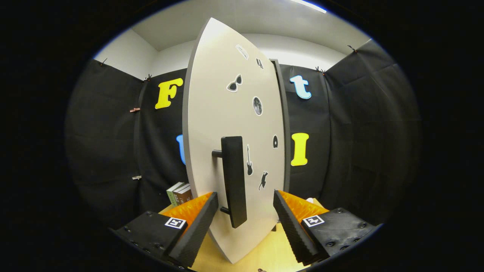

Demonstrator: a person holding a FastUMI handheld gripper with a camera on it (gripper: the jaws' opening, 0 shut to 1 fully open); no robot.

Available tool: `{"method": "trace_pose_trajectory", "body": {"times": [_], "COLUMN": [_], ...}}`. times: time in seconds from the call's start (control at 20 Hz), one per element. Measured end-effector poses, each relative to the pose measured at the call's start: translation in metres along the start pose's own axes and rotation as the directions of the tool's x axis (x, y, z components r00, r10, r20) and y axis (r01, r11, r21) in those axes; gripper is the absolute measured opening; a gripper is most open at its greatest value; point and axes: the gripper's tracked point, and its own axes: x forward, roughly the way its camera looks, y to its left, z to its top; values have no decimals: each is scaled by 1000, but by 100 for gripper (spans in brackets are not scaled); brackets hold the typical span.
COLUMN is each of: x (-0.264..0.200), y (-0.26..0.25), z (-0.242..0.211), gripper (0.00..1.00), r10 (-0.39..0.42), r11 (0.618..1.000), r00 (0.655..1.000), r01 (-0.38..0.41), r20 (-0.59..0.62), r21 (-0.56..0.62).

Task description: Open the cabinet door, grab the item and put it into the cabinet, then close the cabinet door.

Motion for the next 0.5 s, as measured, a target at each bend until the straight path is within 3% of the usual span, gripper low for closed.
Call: {"method": "trace_pose_trajectory", "body": {"times": [0.5], "x": [32], "y": [36], "z": [-9], "gripper": [96], "r10": [37], "r11": [999], "r00": [999], "r01": [-37], "r20": [-19], "r21": [-18]}}
